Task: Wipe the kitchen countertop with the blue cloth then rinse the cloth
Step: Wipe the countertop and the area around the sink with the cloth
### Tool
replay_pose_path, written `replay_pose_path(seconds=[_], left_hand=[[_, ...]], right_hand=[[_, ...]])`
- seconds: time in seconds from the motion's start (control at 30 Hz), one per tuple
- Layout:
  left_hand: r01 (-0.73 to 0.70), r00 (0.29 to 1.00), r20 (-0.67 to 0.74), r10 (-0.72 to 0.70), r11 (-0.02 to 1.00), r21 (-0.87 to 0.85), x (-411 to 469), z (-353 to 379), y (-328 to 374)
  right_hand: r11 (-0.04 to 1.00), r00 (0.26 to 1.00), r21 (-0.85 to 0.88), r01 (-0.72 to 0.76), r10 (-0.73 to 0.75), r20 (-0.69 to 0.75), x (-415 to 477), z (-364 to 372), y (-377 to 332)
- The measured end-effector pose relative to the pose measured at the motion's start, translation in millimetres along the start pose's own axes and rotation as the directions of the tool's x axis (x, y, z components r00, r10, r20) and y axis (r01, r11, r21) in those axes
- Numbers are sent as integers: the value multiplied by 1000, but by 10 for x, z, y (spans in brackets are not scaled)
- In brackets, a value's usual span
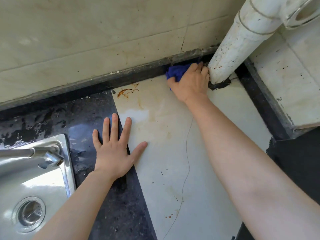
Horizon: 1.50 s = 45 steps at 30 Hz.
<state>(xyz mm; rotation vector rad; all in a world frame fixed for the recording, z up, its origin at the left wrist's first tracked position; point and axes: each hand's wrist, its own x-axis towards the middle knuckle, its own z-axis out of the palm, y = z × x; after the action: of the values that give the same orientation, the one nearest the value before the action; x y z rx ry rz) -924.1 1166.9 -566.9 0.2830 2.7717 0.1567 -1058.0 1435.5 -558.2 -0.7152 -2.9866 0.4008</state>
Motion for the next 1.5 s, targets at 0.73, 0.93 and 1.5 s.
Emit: replay_pose_path(seconds=[0.73,0.93,1.5], left_hand=[[-5,1000,3,5,1000,-22,-7,11,-29],[-7,1000,-1,7,1000,-13,-2,-8,9],[-52,994,96,59,995,-81,15,-136,-7]], right_hand=[[859,859,124,496,-507,74,-1559,5,249],[873,873,6,487,-486,-33,-963,-337,739],[985,981,19,169,-166,-98,-1341,-105,774]])
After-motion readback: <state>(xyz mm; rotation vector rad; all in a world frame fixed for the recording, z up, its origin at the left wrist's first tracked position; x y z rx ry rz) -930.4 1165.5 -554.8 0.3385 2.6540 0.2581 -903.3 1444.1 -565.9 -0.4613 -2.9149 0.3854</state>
